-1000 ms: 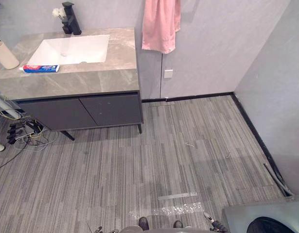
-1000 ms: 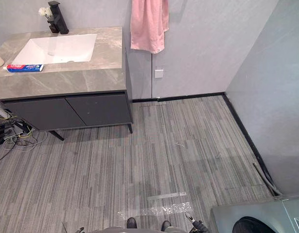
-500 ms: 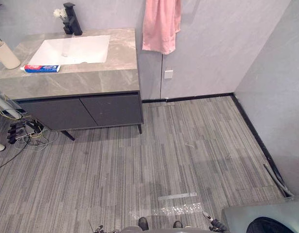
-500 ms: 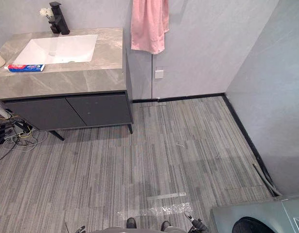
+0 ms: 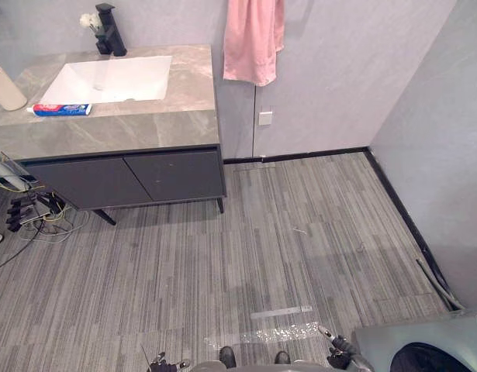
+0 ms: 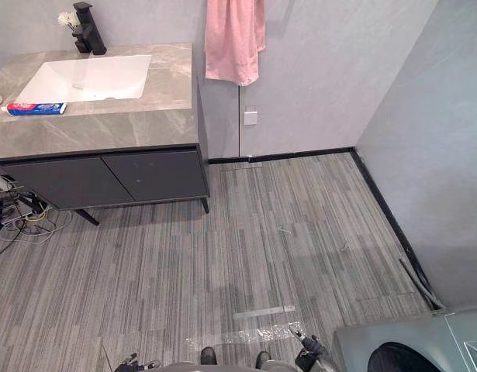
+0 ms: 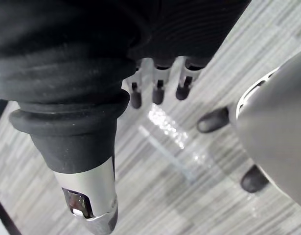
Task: Organize washtable
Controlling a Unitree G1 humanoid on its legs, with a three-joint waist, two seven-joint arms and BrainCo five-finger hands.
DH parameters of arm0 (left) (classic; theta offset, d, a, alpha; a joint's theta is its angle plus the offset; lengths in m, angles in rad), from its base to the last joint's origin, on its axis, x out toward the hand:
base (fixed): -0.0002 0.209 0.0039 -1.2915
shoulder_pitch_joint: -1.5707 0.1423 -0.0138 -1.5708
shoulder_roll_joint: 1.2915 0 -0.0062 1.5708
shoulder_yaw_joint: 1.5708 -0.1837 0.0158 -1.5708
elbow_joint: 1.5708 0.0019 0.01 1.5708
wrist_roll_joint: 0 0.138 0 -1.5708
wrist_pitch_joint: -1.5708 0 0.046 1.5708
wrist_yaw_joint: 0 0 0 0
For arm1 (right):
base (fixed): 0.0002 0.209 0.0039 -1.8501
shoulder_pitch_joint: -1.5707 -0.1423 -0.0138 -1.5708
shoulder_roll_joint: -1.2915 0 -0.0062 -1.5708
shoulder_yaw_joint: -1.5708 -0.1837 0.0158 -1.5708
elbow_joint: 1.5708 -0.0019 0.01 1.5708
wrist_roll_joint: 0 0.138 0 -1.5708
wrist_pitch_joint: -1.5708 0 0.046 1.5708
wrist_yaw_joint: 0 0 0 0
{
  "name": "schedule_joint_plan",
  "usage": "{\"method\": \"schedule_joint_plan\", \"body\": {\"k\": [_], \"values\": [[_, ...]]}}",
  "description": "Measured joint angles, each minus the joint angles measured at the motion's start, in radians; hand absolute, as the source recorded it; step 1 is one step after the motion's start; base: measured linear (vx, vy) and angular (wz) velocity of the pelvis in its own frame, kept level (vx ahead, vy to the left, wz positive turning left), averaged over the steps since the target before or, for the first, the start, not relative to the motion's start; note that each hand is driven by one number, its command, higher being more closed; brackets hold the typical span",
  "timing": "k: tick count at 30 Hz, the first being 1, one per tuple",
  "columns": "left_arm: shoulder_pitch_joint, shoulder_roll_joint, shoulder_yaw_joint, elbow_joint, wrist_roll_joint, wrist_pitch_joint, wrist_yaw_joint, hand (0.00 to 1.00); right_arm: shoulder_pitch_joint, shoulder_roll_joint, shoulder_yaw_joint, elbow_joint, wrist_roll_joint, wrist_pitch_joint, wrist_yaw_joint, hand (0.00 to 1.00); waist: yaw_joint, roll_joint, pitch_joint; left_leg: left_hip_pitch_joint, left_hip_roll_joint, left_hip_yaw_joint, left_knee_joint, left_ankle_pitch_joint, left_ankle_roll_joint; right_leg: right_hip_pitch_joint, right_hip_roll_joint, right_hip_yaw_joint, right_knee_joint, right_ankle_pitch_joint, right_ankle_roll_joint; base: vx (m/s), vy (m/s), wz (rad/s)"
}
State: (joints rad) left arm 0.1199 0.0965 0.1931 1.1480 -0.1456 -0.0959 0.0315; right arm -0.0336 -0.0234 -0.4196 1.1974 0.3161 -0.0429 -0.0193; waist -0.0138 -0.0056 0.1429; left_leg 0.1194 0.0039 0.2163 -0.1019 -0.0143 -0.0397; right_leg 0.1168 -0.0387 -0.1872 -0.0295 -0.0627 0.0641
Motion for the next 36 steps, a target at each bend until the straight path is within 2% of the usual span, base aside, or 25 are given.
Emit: {"method": "schedule_joint_plan", "body": {"k": [5,13,15,16,17,18,19,21,22,24,25,27,28,29,30,31,32,33,34,35,36], "values": [[-0.033,0.004,-0.009,-0.001,0.0,-0.002,0.014,0.0,-0.001,-0.001,0.039,-0.019,0.035,-0.016,0.0,0.0,0.0,0.002,0.005,-0.013,0.0,0.021,0.0,0.0,0.0,-0.019,0.002,0.022,-0.009,0.013,-0.014,-0.01,-0.006,-0.13],[-0.069,0.0,-0.026,-0.01,-0.001,-0.009,0.015,0.0,-0.003,-0.002,0.043,-0.036,0.036,-0.017,0.0,0.0,-0.003,0.004,0.017,-0.03,-0.002,0.054,0.0,-0.003,0.003,-0.037,0.003,0.054,-0.022,0.025,-0.014,-0.01,-0.023,-0.12],[-0.078,-0.013,-0.027,-0.011,-0.003,-0.009,0.014,0.0,-0.015,-0.008,0.034,-0.04,0.039,-0.017,0.001,0.0,-0.003,0.013,0.03,-0.033,0.005,0.07,0.0,-0.011,0.013,-0.08,0.003,0.056,0.048,0.003,0.005,0.01,-0.006,-0.28],[-0.086,-0.021,-0.032,-0.014,-0.02,-0.01,0.014,0.0,-0.026,-0.011,0.032,-0.049,0.049,-0.019,0.001,0.0,-0.003,0.023,0.051,-0.032,0.015,0.086,0.0,-0.022,0.023,-0.14,0.003,0.053,0.158,-0.023,0.024,-0.03,0.029,-0.42],[-0.101,-0.021,-0.036,-0.014,-0.031,-0.009,0.014,0.0,-0.03,-0.009,0.032,-0.061,0.056,-0.019,0.001,0.0,-0.003,0.024,0.077,-0.027,0.019,0.099,0.001,-0.026,0.028,-0.216,-0.006,0.045,0.31,-0.048,0.021,-0.04,0.041,-0.43],[-0.104,-0.02,-0.036,-0.015,-0.036,-0.009,0.014,0.0,-0.03,-0.006,0.031,-0.066,0.068,-0.019,0.001,0.0,-0.003,0.022,0.088,-0.023,0.02,0.103,0.001,-0.028,0.033,-0.257,-0.015,0.036,0.393,-0.056,0.016,-0.06,0.043,-0.25],[-0.104,-0.013,-0.036,-0.018,-0.039,-0.009,0.015,0.0,-0.03,-0.006,0.026,-0.078,0.08,-0.02,-0.002,0.0,-0.011,0.013,0.107,-0.012,0.018,0.102,0.005,-0.035,0.044,-0.331,-0.045,-0.005,0.531,-0.084,0.009,-0.01,0.039,-0.06],[-0.106,0.002,-0.038,-0.017,-0.039,-0.008,0.017,0.0,-0.023,-0.004,0.026,-0.074,0.088,-0.019,-0.004,0.0,-0.023,0.01,0.114,-0.004,0.019,0.098,0.006,-0.048,0.04,-0.384,-0.093,-0.059,0.56,-0.109,0.011,0.09,0.042,-0.05],[-0.109,0.005,-0.037,-0.015,-0.039,-0.007,0.02,0.0,-0.022,-0.004,0.023,-0.074,0.092,-0.019,-0.005,0.0,-0.026,0.008,0.121,0.001,0.033,0.097,0.007,-0.057,0.031,-0.412,-0.109,-0.083,0.516,-0.107,0.012,0.18,0.014,-0.09],[-0.123,0.01,-0.034,-0.011,-0.038,-0.007,0.03,0.0,-0.021,-0.006,0.006,-0.074,0.106,-0.02,-0.01,0.0,-0.027,0.017,0.126,0.003,0.066,0.097,0.007,-0.076,0.011,-0.446,-0.119,-0.13,0.376,-0.063,0.022,0.22,-0.028,-0.07],[-0.128,0.01,-0.03,-0.011,-0.038,-0.007,0.036,0.0,-0.017,-0.003,0.002,-0.074,0.11,-0.021,-0.02,0.0,-0.028,0.016,0.13,0.017,0.083,0.099,0.007,-0.091,-0.012,-0.457,-0.123,-0.155,0.262,0.007,0.03,0.32,-0.08,-0.05],[-0.135,0.005,-0.013,-0.007,-0.029,-0.003,0.036,0.0,-0.005,-0.003,-0.004,-0.074,0.114,-0.021,-0.023,0.0,-0.033,-0.009,0.14,0.084,0.086,0.1,0.008,-0.131,-0.071,-0.46,-0.157,-0.197,0.139,0.091,0.033,0.43,-0.152,0.05],[-0.136,0.003,-0.006,-0.007,-0.028,-0.003,0.036,0.0,-0.001,-0.003,-0.004,-0.074,0.114,-0.02,-0.023,0.0,-0.034,-0.012,0.139,0.092,0.086,0.099,0.009,-0.138,-0.076,-0.463,-0.162,-0.197,0.138,0.098,0.029,0.48,-0.236,0.22],[-0.136,-0.009,0.019,-0.007,-0.02,-0.003,0.035,0.0,0.012,-0.003,-0.007,-0.074,0.114,-0.019,-0.022,0.0,-0.034,-0.018,0.136,0.108,0.097,0.096,0.04,-0.17,-0.102,-0.478,-0.175,-0.188,0.171,0.107,0.016,0.55,-0.335,0.29],[-0.133,-0.025,0.05,-0.011,-0.019,-0.004,0.035,0.0,0.021,-0.007,-0.017,-0.077,0.115,-0.02,-0.019,0.0,-0.041,-0.002,0.135,0.12,0.135,0.097,0.072,-0.209,-0.132,-0.498,-0.166,-0.169,0.247,0.143,-0.039,0.6,-0.383,0.38],[-0.12,-0.034,0.081,-0.012,-0.021,-0.004,0.034,0.0,0.024,-0.018,-0.028,-0.082,0.114,-0.02,-0.016,0.0,-0.052,0.02,0.117,0.126,0.177,0.094,0.105,-0.224,-0.158,-0.504,-0.137,-0.175,0.306,0.153,-0.053,0.53,-0.335,0.21],[-0.119,-0.044,0.106,-0.012,-0.022,-0.004,0.033,0.0,0.015,-0.022,-0.037,-0.083,0.115,-0.02,-0.016,0.0,-0.053,0.034,0.117,0.106,0.212,0.099,0.164,-0.226,-0.163,-0.513,-0.116,-0.182,0.343,0.125,-0.076,0.68,-0.498,-0.1],[-0.119,-0.068,0.184,-0.017,-0.056,0.0,0.033,0.0,-0.002,-0.016,-0.059,-0.085,0.111,-0.021,-0.016,0.0,-0.04,0.043,0.117,0.019,0.289,0.117,0.397,-0.196,-0.168,-0.502,-0.083,-0.192,0.394,0.063,-0.115,0.68,-0.51,-0.29],[-0.118,-0.081,0.211,-0.017,-0.071,0.001,0.034,0.0,-0.002,-0.014,-0.062,-0.088,0.11,-0.02,-0.017,0.0,-0.033,0.044,0.117,-0.013,0.317,0.116,0.505,-0.164,-0.121,-0.485,-0.07,-0.193,0.402,0.037,-0.13,0.83,-0.615,-0.39],[-0.11,-0.1,0.236,-0.021,-0.097,0.001,0.032,0.0,-0.001,-0.012,-0.06,-0.096,0.105,-0.019,-0.016,0.0,-0.026,0.051,0.118,-0.075,0.376,0.108,0.716,-0.06,-0.009,-0.423,-0.039,-0.191,0.391,-0.003,-0.151,0.57,-0.349,-0.3],[-0.105,-0.101,0.237,-0.026,-0.115,0.001,0.029,0.0,-0.002,-0.012,-0.054,-0.1,0.105,-0.019,-0.016,0.0,-0.024,0.056,0.119,-0.095,0.403,0.1,0.806,-0.056,-0.003,-0.385,-0.023,-0.19,0.378,-0.012,-0.159,0.68,-0.377,-0.42]]}}
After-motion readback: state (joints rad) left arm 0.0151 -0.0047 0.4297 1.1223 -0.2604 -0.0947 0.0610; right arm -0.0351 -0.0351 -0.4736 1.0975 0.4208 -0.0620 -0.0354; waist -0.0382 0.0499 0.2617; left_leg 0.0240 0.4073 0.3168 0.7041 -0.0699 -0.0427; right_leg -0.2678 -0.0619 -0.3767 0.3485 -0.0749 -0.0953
